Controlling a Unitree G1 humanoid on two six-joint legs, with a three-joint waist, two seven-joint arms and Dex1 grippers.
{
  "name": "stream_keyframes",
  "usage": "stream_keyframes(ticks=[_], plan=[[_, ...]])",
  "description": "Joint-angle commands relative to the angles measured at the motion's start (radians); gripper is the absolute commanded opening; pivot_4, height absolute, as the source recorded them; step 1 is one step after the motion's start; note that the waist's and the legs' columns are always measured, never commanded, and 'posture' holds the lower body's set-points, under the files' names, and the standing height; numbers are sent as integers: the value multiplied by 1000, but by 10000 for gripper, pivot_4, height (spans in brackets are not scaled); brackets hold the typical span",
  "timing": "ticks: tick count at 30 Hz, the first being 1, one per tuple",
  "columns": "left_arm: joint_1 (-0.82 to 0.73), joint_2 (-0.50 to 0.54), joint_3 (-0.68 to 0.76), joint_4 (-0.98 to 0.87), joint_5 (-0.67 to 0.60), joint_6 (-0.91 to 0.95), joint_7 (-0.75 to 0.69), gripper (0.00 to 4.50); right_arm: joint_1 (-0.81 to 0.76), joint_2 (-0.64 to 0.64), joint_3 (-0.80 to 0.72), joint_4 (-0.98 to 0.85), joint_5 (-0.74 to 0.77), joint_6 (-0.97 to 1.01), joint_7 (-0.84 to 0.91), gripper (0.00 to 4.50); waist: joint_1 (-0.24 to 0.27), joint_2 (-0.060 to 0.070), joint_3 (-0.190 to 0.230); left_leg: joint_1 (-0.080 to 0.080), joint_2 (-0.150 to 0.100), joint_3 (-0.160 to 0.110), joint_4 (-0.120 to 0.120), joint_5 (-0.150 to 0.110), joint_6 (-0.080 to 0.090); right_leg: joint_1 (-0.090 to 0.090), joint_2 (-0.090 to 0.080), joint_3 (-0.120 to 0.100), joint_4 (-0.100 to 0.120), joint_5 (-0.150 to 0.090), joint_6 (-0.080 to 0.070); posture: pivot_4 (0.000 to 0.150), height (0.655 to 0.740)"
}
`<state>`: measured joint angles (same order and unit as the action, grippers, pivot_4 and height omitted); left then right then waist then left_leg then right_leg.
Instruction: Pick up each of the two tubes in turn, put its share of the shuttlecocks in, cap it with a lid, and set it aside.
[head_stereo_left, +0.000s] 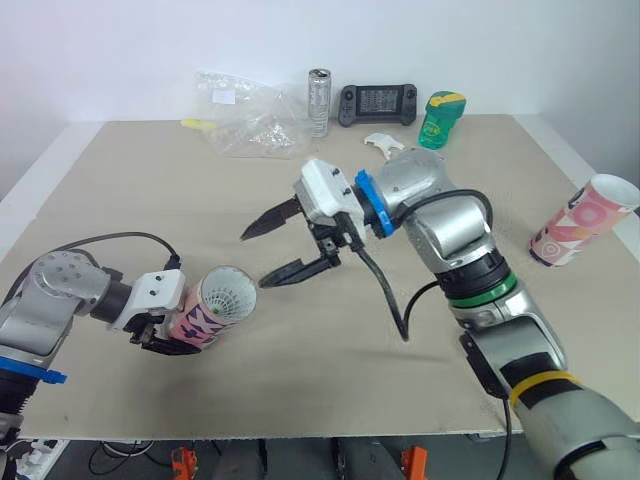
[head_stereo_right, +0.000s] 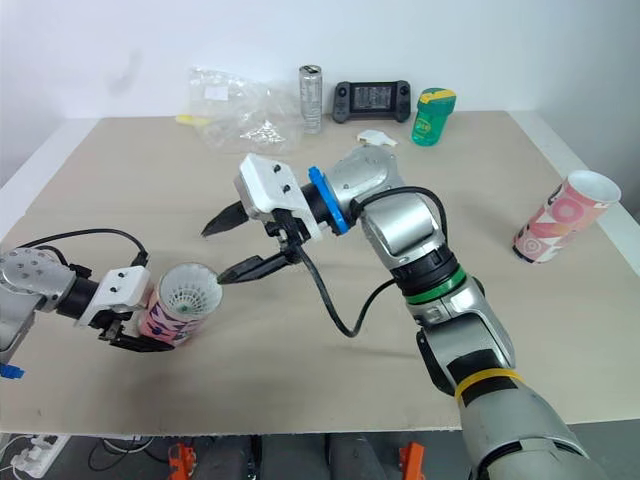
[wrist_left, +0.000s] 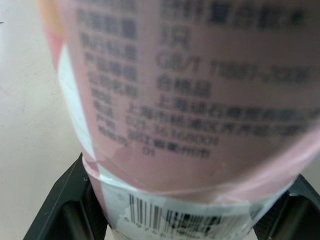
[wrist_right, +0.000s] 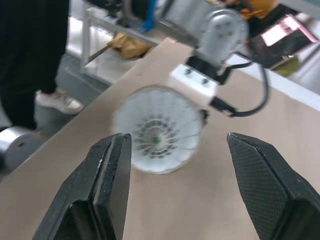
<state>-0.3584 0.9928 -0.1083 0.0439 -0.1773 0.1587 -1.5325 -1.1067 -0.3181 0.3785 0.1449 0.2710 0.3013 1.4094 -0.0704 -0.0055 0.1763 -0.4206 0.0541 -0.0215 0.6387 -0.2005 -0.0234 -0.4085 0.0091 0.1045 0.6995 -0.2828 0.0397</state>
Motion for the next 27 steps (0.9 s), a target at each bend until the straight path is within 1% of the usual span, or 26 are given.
stream_keyframes(ticks=[1,2,3,4,5,7,14,17,23,27], plan=[[11,-26,-42,10,1,24,2,30160,-38,27,18,8,-23,-43,3,19320,3,0,0,0,0,0,0,0,0,0,0,0,0,0,0,1500,7236],[8,-31,-42,15,-1,30,3,30160,-46,34,26,19,-31,-61,15,19320,6,0,0,0,0,0,0,0,0,0,-1,0,0,0,0,1500,7236],[6,-37,-37,17,-10,47,5,30160,-55,40,35,31,-38,-79,32,13081,6,0,0,-1,-1,0,0,0,0,0,-2,0,0,0,0,1500,7236],[6,-42,-32,18,-18,61,7,30160,-64,45,44,42,-44,-95,45,12528,6,0,0,-1,-1,0,0,0,0,0,-2,0,0,0,0,1500,7236],[7,-46,-28,18,-24,71,9,30160,-70,49,52,53,-50,-104,53,8078,6,0,0,0,-2,0,0,0,0,0,-2,0,0,0,1,1500,7236],[9,-49,-22,14,-29,84,11,30160,-84,64,75,81,-72,-137,71,640,8,0,0,0,-1,-1,0,0,0,0,-1,-1,0,0,2,1500,7236],[15,-47,-16,3,-40,104,21,30160,-136,139,136,196,-151,-225,91,640,22,0,0,0,-1,-1,0,1,-1,0,-1,-1,0,0,1,1500,7236],[16,-46,-15,0,-44,109,24,30160,-164,167,199,265,-243,-297,82,640,23,0,0,0,-1,0,0,1,-1,0,-1,-1,0,0,1,1500,7236],[21,-41,-8,-12,-52,121,27,30160,-183,234,296,326,-326,-404,139,640,24,-1,0,-1,-1,-1,0,1,-1,0,-1,-2,0,0,1,1500,7236],[22,-41,-1,-27,-59,139,35,30160,-211,319,339,443,-411,-475,83,640,22,-1,-1,0,-1,-1,0,1,-1,0,-1,-2,0,-1,1,1500,7236]])
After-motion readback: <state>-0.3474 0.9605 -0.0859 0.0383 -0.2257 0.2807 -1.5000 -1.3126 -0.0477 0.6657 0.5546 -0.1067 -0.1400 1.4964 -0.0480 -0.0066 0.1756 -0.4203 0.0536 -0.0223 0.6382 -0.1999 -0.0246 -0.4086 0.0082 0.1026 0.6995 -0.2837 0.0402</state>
